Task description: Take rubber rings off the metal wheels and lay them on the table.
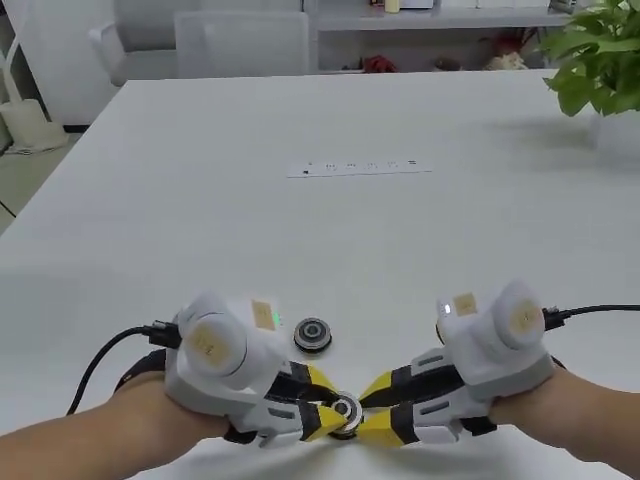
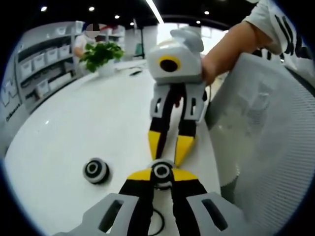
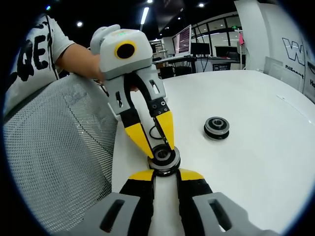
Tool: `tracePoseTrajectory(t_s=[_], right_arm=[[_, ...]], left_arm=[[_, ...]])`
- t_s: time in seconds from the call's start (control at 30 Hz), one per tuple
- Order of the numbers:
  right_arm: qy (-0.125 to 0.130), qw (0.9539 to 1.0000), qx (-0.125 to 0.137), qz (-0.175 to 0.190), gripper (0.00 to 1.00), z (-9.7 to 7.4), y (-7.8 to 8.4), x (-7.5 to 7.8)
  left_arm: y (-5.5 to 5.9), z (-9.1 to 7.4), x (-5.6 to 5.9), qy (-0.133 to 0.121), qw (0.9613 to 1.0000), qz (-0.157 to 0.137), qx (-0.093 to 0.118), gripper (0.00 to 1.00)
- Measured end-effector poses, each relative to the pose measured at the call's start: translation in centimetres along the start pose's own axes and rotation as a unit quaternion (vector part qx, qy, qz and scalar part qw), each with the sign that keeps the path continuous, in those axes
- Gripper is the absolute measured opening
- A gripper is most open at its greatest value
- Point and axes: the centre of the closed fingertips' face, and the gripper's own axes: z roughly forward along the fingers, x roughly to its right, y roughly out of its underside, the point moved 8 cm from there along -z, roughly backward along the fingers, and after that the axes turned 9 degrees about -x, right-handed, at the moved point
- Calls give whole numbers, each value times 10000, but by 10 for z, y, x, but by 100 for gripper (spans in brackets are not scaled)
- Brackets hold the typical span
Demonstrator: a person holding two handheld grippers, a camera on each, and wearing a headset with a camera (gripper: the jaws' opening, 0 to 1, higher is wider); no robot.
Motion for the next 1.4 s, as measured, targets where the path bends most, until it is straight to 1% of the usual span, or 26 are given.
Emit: tracePoseTrajectory(t_s=[0.1, 0.2, 0.33, 0.4, 0.47, 0.53, 0.57, 0.6, 0.63, 0.67, 0.7, 0.77, 0.8, 0.83, 0.87, 0.9, 1.1, 1.13, 1.23, 1.4], right_arm=[[-2, 9999, -14, 106, 10, -1, 2, 1], [18, 9999, -47, 136, 4, -2, 3, 1], [30, 9998, -85, 201, 3, -2, 2, 1], [32, 9994, -65, 328, 1, -2, 2, 2], [18, 9985, -25, 550, 0, -3, 2, 3], [-40, 9966, 4, 821, 0, -3, 4, 4], [-95, 9942, 49, 1068, 0, -4, 5, 5], [-136, 9928, 109, 1183, 0, -4, 5, 5], [-143, 9915, 122, 1284, 0, -6, 6, 6], [-144, 9916, 175, 1275, 0, -6, 6, 7], [-160, 9900, 201, 1389, 0, -7, 7, 6], [-177, 9869, 331, 1569, 0, -8, 7, 8], [-185, 9831, 484, 1757, 0, -10, 5, 9], [-175, 9819, 483, 1824, 0, -12, 7, 11], [-204, 9800, 593, 1888, 0, -13, 5, 11], [-236, 9778, 649, 1979, 0, -14, 5, 11], [-268, 9775, 667, 1982, 0, -13, 3, 9], [-292, 9762, 690, 2037, 0, -13, 3, 9], [-309, 9747, 707, 2096, 0, -13, 2, 9], [-359, 9740, 719, 2119, 0, -13, 0, 8]], left_arm=[[0, 0, 0, -19, 10000, -4, 12, 14], [0, 1, 0, -35, 10000, 12, 9, 13], [0, 1, 1, -75, 10000, 48, -14, 13], [0, 1, 0, -84, 9999, 68, -24, 13], [-1, 1, 0, -95, 9999, 87, -31, 13], [-1, 2, 0, -104, 9999, 104, -35, 13], [-1, 2, 0, -110, 9999, 120, -39, 13], [-1, 2, 1, -113, 9998, 126, -43, 13], [-1, 2, 1, -118, 9998, 129, -44, 13], [-1, 2, 1, -120, 9998, 127, -44, 13], [-1, 2, 1, -122, 9998, 126, -44, 13], [-1, 2, 1, -125, 9998, 131, -50, 13], [-1, 2, 1, -128, 9998, 130, -55, 13], [-1, 3, 1, -132, 9998, 128, -58, 13], [-2, 3, 1, -137, 9998, 126, -58, 13], [-2, 3, 1, -144, 9998, 122, -59, 13], [-2, 3, 1, -178, 9998, 100, -77, 13], [-2, 4, 1, -185, 9998, 97, -79, 13], [-2, 4, 1, -198, 9997, 92, -89, 12], [-3, 4, 1, -200, 9997, 76, -99, 12]])
